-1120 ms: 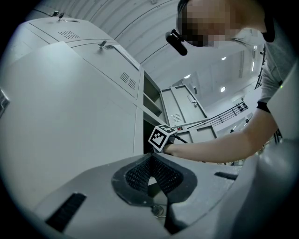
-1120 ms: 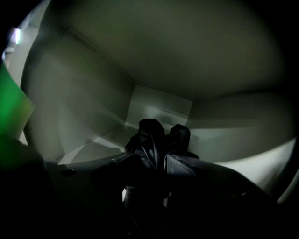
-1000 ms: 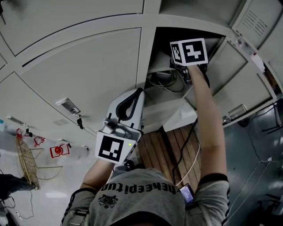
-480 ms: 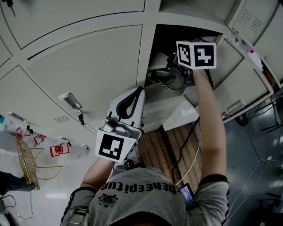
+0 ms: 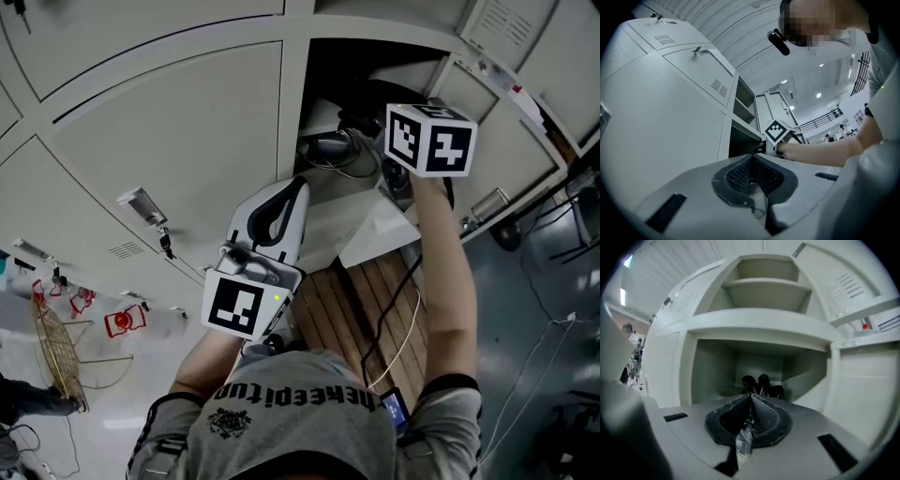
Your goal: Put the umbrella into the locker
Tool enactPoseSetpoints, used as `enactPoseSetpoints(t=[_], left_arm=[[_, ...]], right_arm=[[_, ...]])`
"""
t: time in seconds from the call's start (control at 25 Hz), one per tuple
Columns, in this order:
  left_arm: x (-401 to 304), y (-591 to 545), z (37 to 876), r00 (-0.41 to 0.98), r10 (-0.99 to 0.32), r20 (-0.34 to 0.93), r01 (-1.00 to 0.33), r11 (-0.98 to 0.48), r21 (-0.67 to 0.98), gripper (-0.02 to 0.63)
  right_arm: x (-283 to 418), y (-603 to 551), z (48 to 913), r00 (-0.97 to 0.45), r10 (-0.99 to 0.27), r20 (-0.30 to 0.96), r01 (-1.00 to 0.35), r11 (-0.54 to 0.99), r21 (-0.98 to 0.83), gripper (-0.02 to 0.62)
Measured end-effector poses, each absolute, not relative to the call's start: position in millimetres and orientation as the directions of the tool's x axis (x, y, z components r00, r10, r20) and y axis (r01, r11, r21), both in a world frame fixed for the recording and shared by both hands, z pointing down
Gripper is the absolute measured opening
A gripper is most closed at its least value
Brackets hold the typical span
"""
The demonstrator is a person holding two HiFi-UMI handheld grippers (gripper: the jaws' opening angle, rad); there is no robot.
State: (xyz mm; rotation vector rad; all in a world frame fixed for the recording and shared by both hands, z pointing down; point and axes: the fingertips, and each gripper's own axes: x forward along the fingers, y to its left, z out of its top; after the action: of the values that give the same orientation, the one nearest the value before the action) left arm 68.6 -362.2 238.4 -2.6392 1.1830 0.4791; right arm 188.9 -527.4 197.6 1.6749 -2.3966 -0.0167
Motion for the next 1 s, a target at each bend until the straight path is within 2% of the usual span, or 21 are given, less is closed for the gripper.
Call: enactPoseSetpoints(t=[0.48, 1.0], left_arm=[[84, -351, 238, 0.662, -0.655, -0.365, -0.716, -0.696, -0.052, 0.003], [100, -348, 238, 0.691, -0.627, -0.359, -0.683, -0.729, -0.042, 0.003]], right_arm=[[206, -458, 198, -0.294, -0.955, 0.042, -0.951, 0.297, 0.09, 0.003], [223, -397, 220, -0.223, -0.975, -0.003, -0.969, 0.222, 0.106, 0.003]])
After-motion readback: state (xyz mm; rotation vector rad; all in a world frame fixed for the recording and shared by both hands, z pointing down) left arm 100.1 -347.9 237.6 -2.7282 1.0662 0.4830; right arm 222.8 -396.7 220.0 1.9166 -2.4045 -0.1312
